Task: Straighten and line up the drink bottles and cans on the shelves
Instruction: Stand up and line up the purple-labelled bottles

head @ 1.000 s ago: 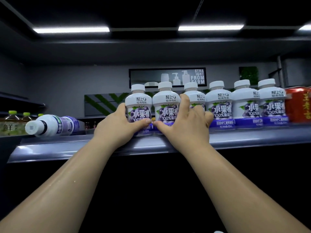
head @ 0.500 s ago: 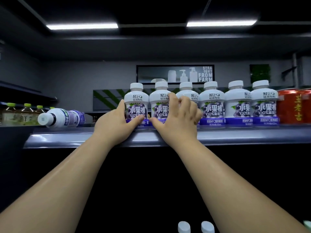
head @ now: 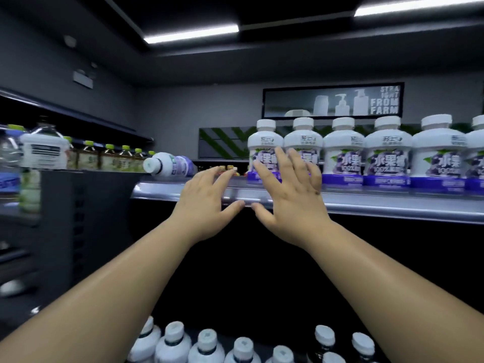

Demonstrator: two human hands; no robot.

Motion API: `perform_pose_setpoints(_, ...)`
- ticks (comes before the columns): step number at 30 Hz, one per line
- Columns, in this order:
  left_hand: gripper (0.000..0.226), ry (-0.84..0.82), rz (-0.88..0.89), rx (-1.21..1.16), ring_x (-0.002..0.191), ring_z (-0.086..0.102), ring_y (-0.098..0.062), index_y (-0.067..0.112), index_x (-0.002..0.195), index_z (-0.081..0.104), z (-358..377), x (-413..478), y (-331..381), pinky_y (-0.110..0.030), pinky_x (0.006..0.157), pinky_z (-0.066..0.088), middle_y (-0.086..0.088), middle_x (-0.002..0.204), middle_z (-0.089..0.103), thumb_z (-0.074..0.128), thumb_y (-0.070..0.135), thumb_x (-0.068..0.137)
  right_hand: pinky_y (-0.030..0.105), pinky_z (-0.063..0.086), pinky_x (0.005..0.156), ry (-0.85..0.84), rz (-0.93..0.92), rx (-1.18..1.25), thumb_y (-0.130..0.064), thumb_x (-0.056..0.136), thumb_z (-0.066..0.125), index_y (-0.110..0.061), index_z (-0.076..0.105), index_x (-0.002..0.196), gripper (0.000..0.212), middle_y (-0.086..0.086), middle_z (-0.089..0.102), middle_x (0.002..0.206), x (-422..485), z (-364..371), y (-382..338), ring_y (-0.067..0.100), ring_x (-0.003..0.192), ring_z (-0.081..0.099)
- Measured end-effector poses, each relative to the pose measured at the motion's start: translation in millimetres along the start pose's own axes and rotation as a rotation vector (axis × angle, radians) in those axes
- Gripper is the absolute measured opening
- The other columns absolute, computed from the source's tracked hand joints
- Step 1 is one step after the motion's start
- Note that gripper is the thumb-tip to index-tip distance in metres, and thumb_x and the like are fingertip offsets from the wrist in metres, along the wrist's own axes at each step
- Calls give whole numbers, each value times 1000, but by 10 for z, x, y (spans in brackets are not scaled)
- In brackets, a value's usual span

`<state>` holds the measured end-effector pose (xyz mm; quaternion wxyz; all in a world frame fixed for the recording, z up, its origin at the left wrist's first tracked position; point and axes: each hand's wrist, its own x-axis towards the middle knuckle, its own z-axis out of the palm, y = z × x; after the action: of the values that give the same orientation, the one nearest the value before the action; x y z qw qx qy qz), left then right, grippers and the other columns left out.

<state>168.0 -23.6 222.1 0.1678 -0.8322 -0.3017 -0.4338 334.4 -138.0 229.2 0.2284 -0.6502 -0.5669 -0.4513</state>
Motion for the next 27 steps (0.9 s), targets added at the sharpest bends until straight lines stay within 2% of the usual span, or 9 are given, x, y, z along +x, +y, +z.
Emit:
perform_pose_setpoints(3,70,39,-68,-22,128,46,-24,25,142,43,-216,-4,-291,-42,103,40,0,140,48,49,61,83,49,4,114,36,-39,56,-55,82,48,-31,33,153,76,14,22,162,144,-48,-277,33,149,14)
perform_pose_setpoints(6,57,76,-140,-69,124,46,-22,25,139,45,-411,59,-608,-39,101,40,1,136,48,62,44,88,45,2,113,-8,-70,77,-55,87,47,-32,27,155,74,10,17,163,324,-39,-468,30,150,8)
perform_pose_setpoints(9,51,87,-221,-73,120,49,-27,24,135,47,-514,181,-1048,-40,100,41,-4,132,51,60,39,88,44,3,113,4,-65,108,-56,81,43,-31,34,152,76,9,26,161,473,70,-671,30,149,13)
perform_pose_setpoints(13,49,18,-367,-40,114,54,-29,26,131,49,-535,353,-1606,-41,93,46,-7,128,53,58,39,84,45,10,110,-1,-97,75,-54,81,47,-27,46,146,71,14,39,153,704,335,-976,35,145,26)
perform_pose_setpoints(17,45,-56,-313,-33,105,57,-29,27,125,52,-446,573,-1750,-39,87,50,-5,122,57,58,37,82,45,7,114,-24,-97,57,-59,89,35,-34,29,154,70,7,26,160,893,498,-1218,29,149,13)
perform_pose_setpoints(20,47,-168,-323,17,108,56,-28,22,127,51,-372,745,-1785,-35,85,48,-7,123,58,62,37,84,45,5,116,-35,-91,17,-59,95,40,-36,20,156,68,7,19,163,921,584,-1286,28,150,8)
perform_pose_setpoints(24,43,-246,-344,60,102,56,-31,14,123,47,-206,892,-1790,-36,81,46,-11,119,59,63,28,86,44,6,115,-22,-46,46,-59,91,38,-34,25,155,70,7,21,163,893,544,-1263,27,150,11)
perform_pose_setpoints(27,28,-140,-325,55,88,55,-33,13,113,49,-98,921,-1766,-36,74,46,-15,113,60,56,14,86,44,8,115,-4,-21,73,-57,85,38,-32,31,154,73,8,25,161,847,489,-1219,28,149,14)
